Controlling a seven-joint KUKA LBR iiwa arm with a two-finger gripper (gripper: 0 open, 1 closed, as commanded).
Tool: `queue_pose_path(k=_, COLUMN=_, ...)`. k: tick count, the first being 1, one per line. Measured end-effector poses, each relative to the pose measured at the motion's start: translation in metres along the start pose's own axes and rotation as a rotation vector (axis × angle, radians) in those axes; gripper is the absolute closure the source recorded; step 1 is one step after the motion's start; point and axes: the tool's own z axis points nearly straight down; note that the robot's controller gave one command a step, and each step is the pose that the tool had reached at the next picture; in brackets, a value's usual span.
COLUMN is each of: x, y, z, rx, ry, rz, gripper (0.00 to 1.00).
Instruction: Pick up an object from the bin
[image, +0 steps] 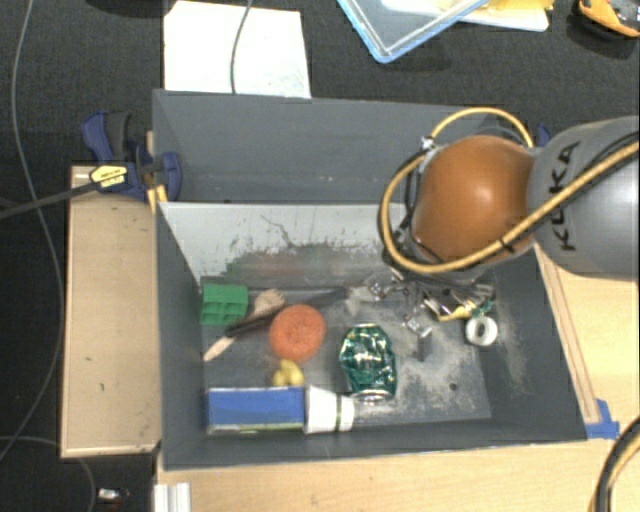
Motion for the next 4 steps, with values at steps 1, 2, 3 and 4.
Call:
queue_pose_path(k=1, x=-0.003, y=0.009, z=0.035, rx=-0.002, ry=0.002, rz=-0.242, gripper=0.0)
queue_pose_path(k=2, x=-0.01, y=0.002, z=0.091, rx=0.002, ry=0.002, rz=-0.635, gripper=0.0)
queue_pose_path(k=3, x=-0.006, y=-0.009, z=0.085, rx=0.01, ry=-0.013, rz=-0.973, gripper=1.0)
queue_pose_path(k=4, x=-0.006, y=-0.009, z=0.085, rx=0.01, ry=-0.013, rz=-0.972, gripper=1.0)
